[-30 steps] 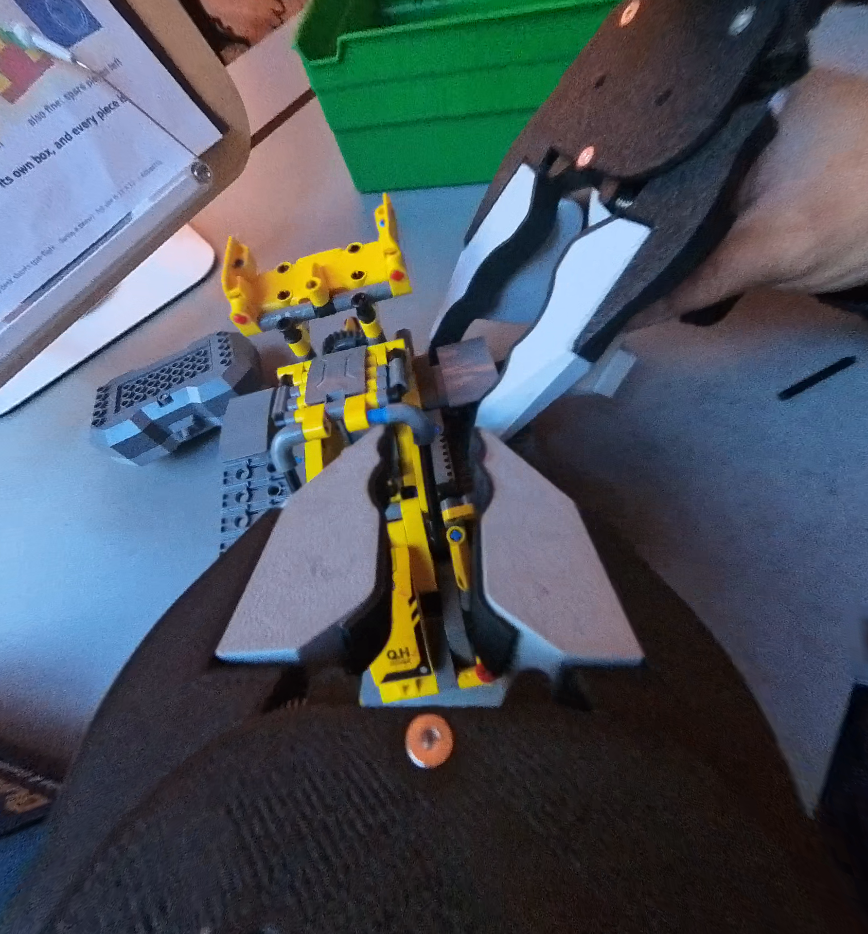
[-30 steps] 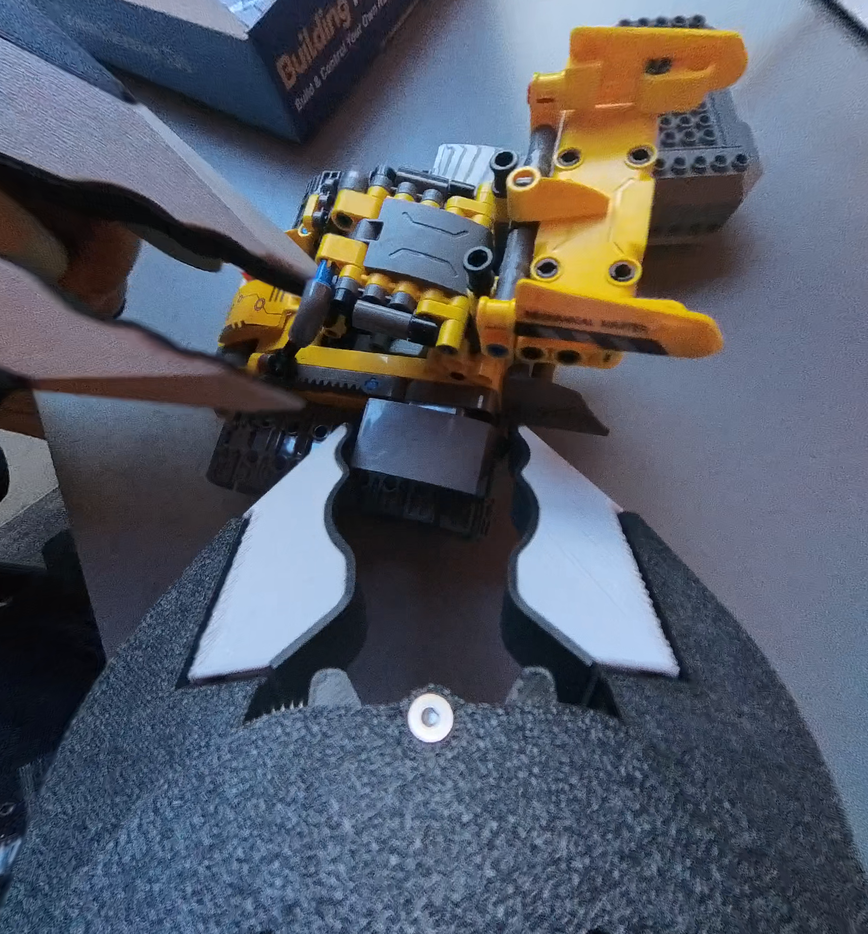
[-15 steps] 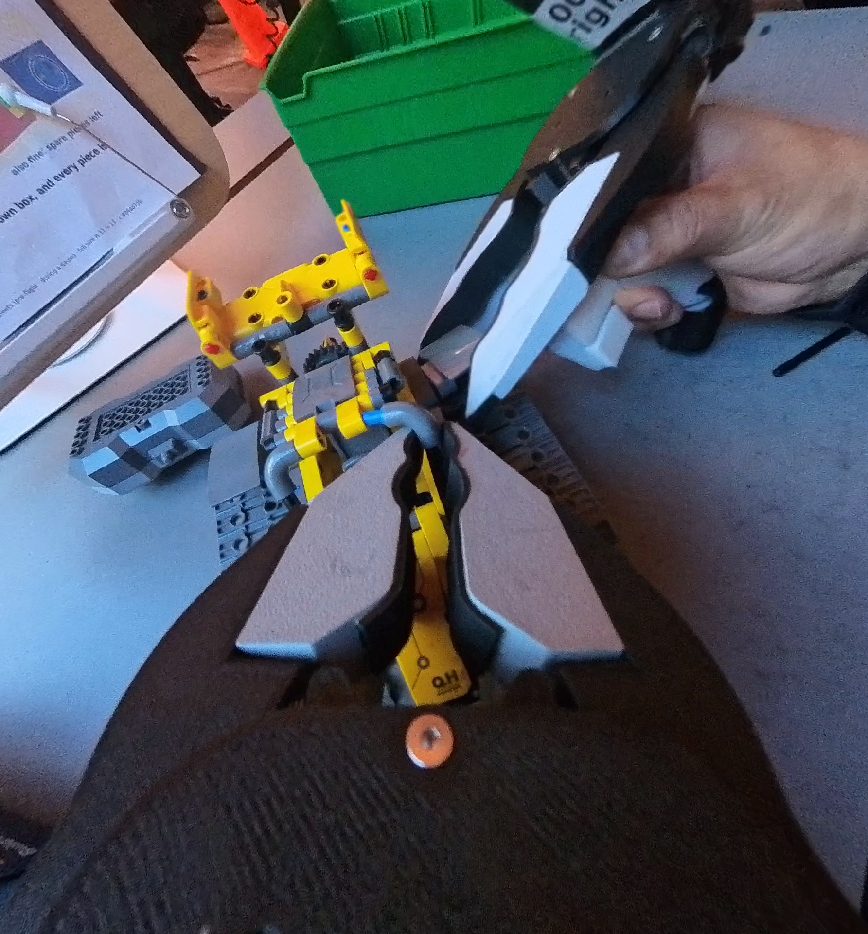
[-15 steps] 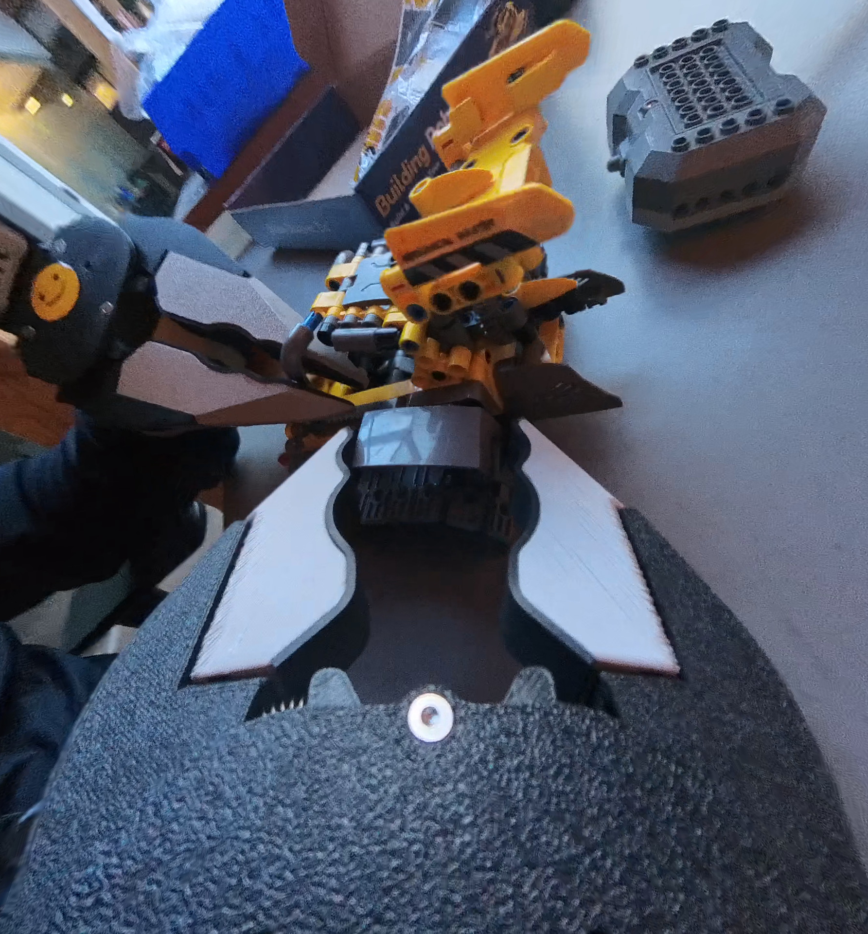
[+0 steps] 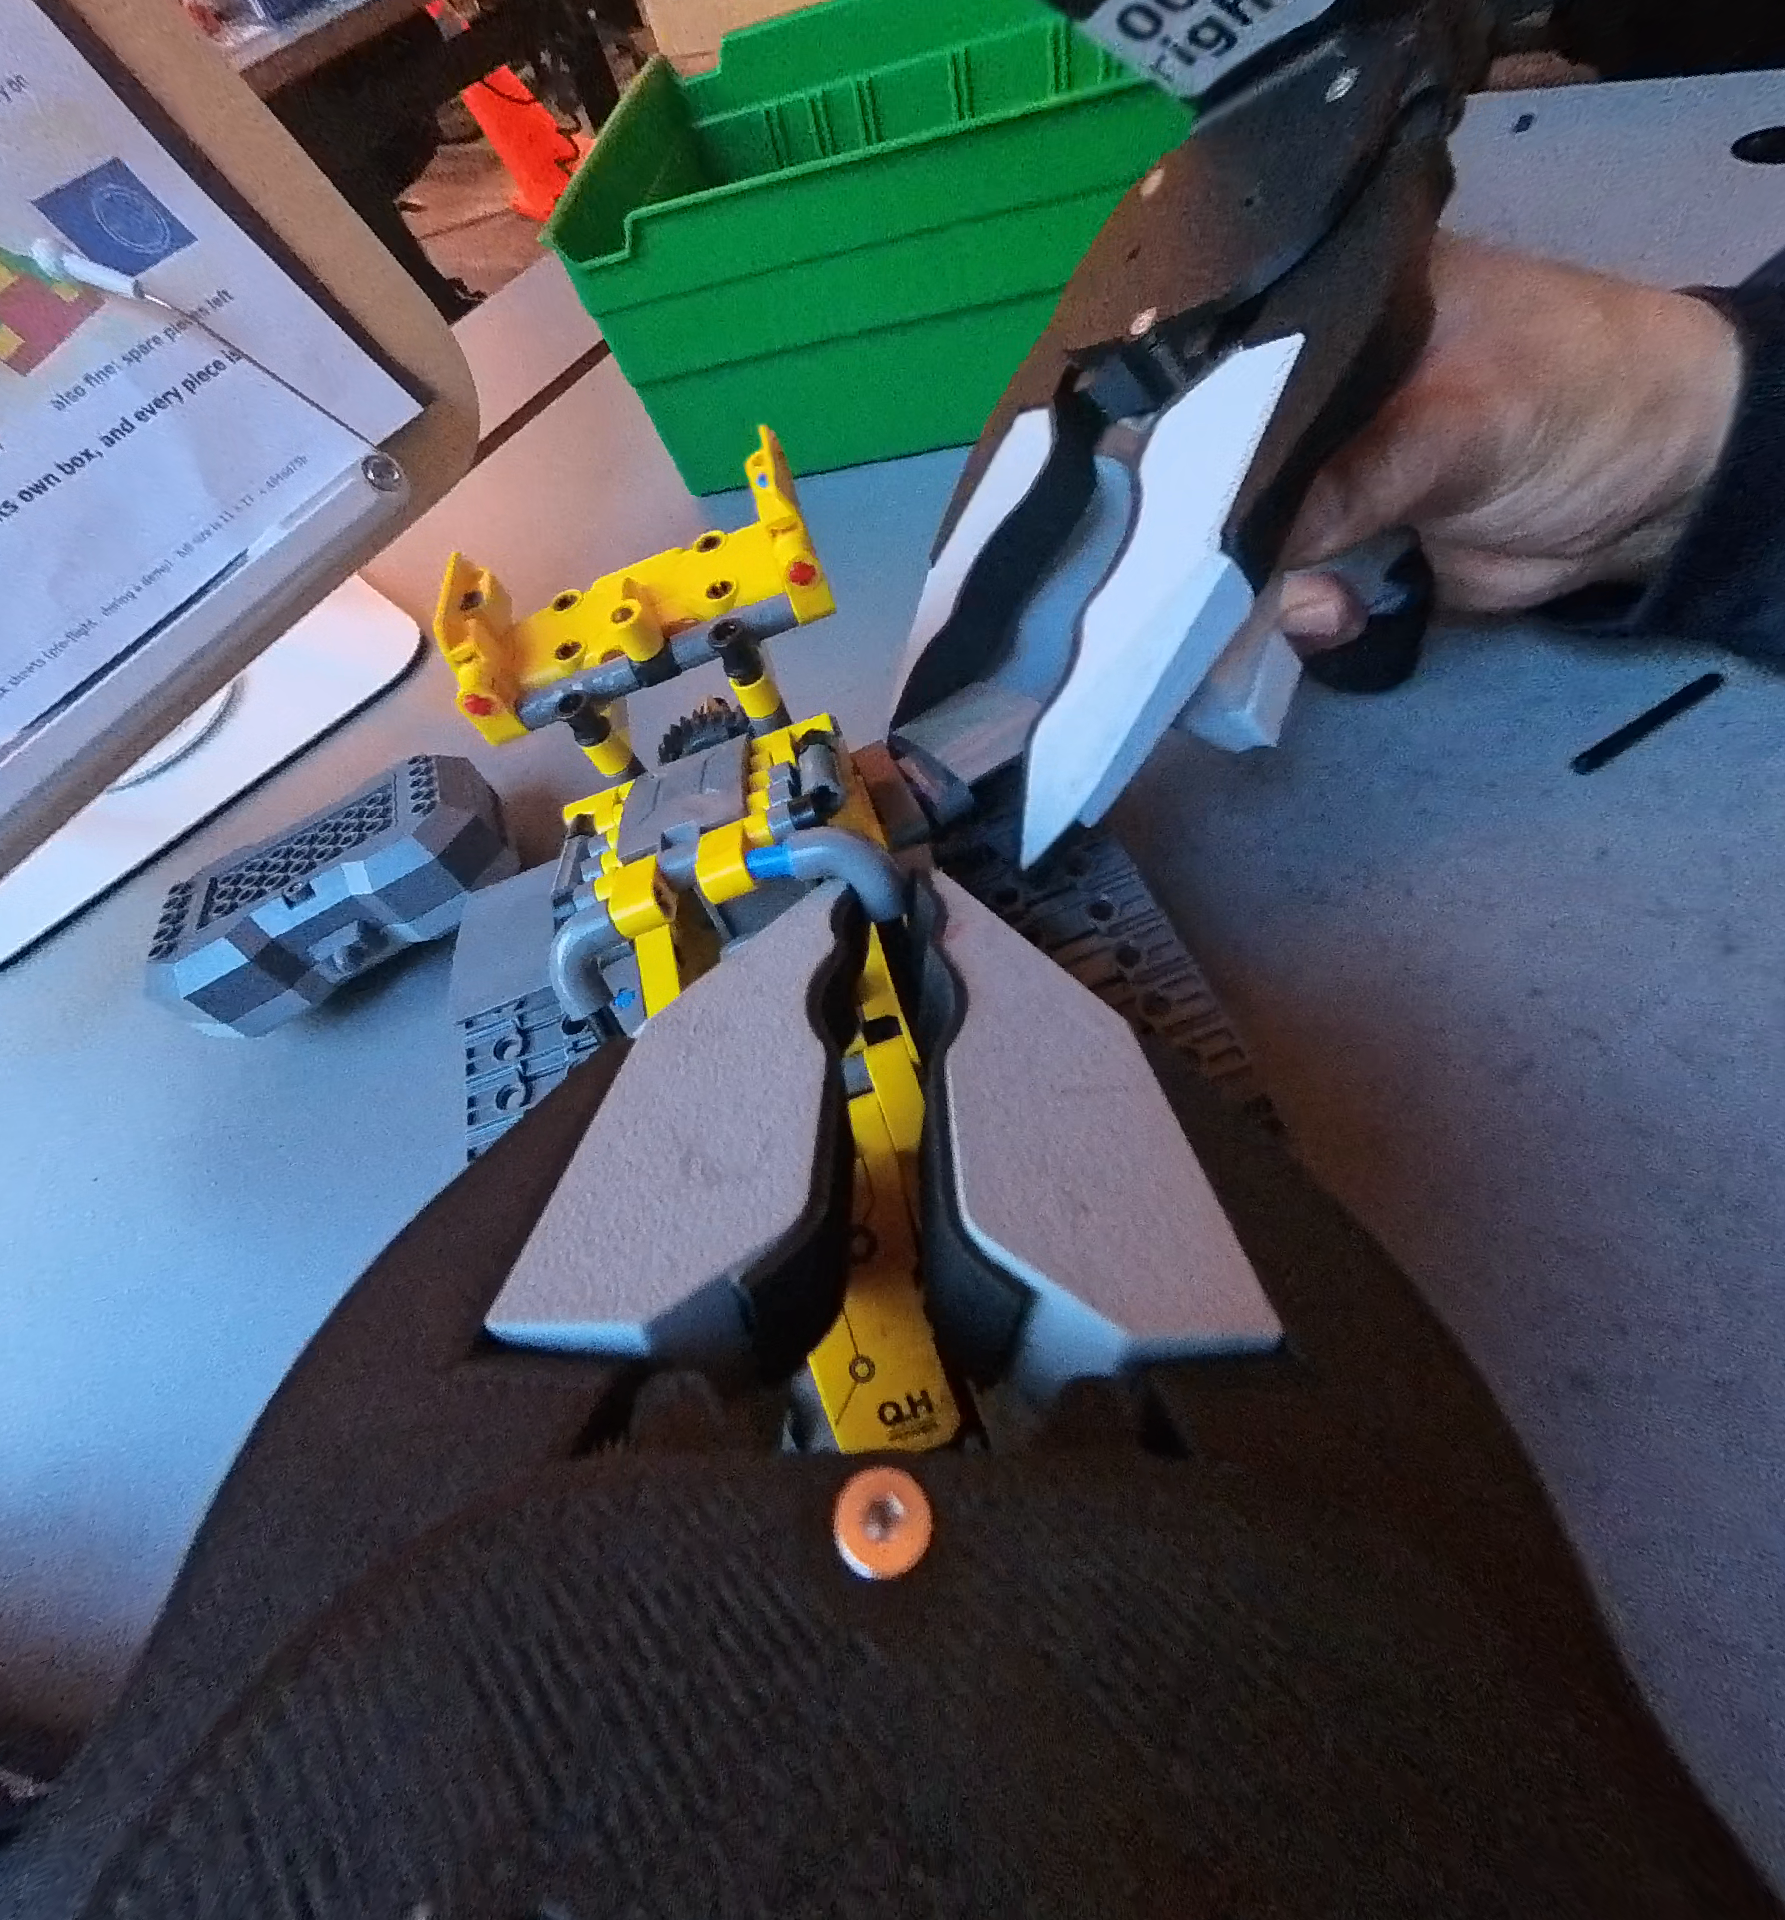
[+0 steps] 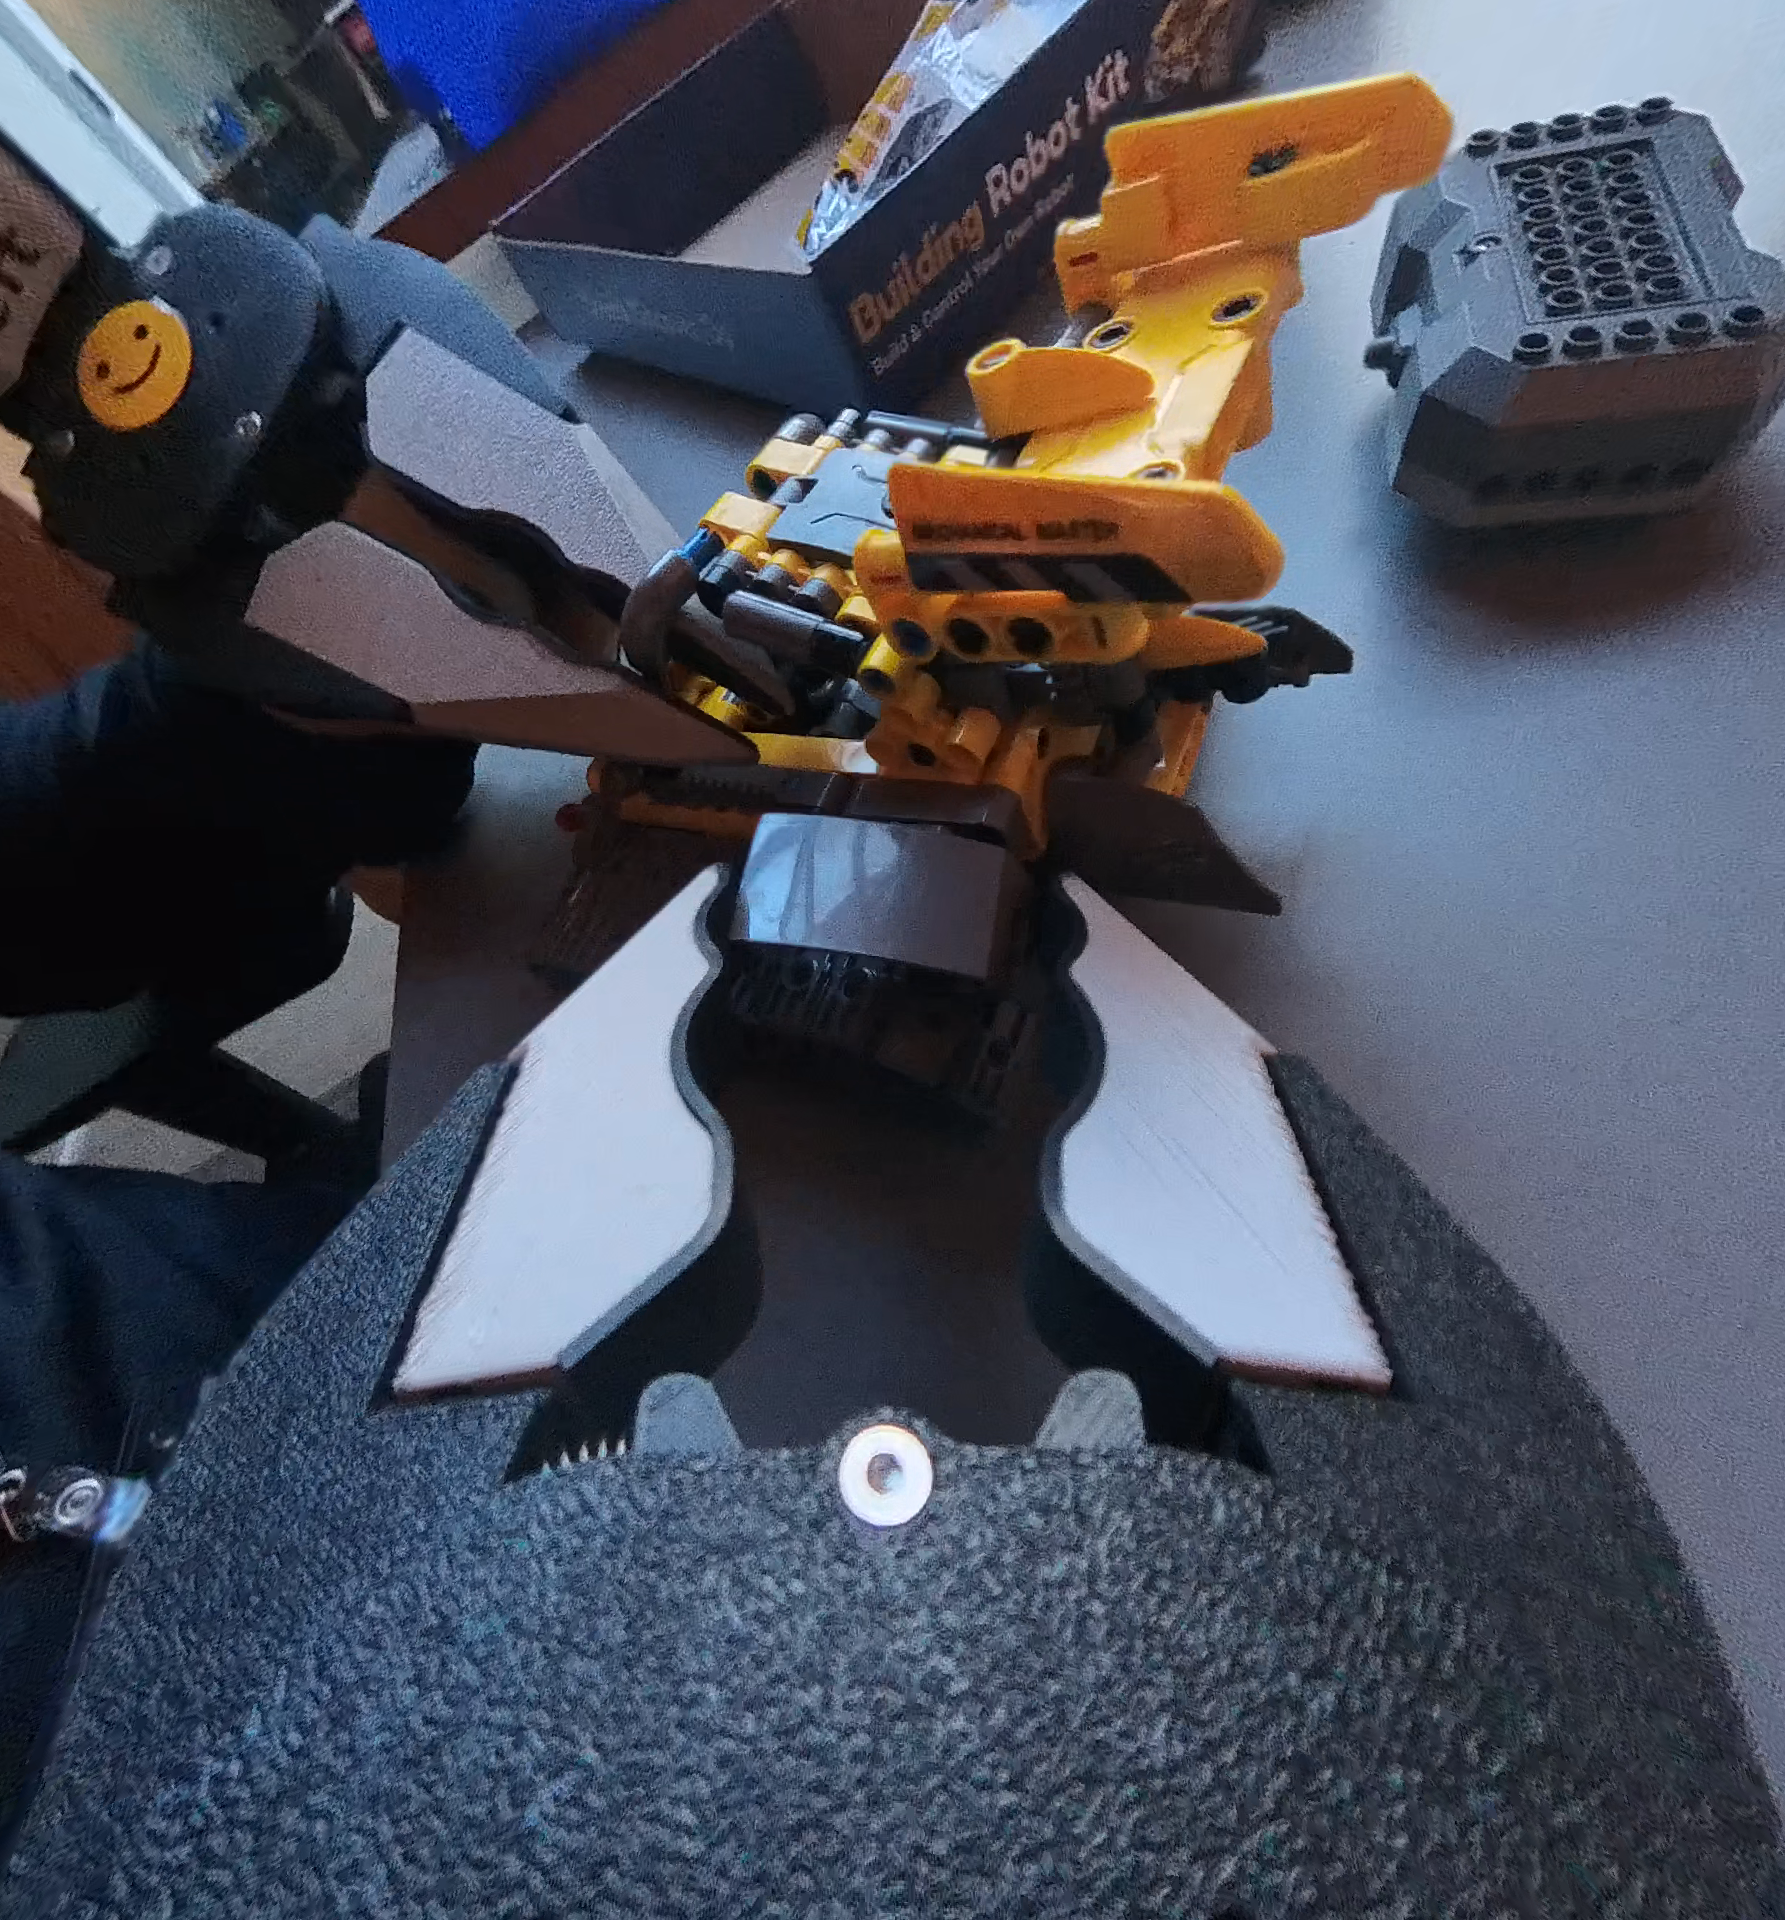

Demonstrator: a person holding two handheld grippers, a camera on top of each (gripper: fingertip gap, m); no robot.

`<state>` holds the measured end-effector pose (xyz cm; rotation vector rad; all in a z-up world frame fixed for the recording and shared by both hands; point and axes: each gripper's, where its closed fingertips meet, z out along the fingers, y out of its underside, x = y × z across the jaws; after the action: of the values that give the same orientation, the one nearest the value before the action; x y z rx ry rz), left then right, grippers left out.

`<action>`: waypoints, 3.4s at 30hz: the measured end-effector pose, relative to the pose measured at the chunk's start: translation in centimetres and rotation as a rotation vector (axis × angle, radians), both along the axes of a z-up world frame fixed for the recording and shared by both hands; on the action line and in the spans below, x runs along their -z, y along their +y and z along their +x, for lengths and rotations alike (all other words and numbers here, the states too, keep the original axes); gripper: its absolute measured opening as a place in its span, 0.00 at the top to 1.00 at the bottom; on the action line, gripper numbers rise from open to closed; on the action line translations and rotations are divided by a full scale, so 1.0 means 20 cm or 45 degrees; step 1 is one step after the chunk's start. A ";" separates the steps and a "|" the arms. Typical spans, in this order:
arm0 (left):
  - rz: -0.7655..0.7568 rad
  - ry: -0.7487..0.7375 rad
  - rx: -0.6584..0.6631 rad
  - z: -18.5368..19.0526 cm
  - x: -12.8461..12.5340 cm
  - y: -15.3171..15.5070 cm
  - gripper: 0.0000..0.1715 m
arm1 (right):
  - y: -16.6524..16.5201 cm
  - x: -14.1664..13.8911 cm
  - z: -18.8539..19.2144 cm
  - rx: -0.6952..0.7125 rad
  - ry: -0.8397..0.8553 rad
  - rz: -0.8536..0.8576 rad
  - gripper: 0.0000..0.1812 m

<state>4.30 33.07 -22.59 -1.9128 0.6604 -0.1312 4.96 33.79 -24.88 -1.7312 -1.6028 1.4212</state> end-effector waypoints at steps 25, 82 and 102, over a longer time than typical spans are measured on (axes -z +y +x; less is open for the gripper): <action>-0.083 -0.082 0.039 -0.01 0.00 -0.01 0.97 | 0.07 -0.01 0.05 -0.096 0.006 0.299 0.85; -0.083 -0.100 -0.263 -0.22 0.10 -0.09 0.77 | -0.24 -0.18 -0.27 -0.113 -0.053 0.366 0.98; 0.026 -0.090 -0.251 -0.17 -0.02 -0.15 0.81 | -0.13 -0.35 -0.19 0.011 0.435 -0.423 0.99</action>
<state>0.85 30.05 -22.14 -1.9330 0.4218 -0.0663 1.22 31.09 -17.95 -1.5447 -1.2305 1.9443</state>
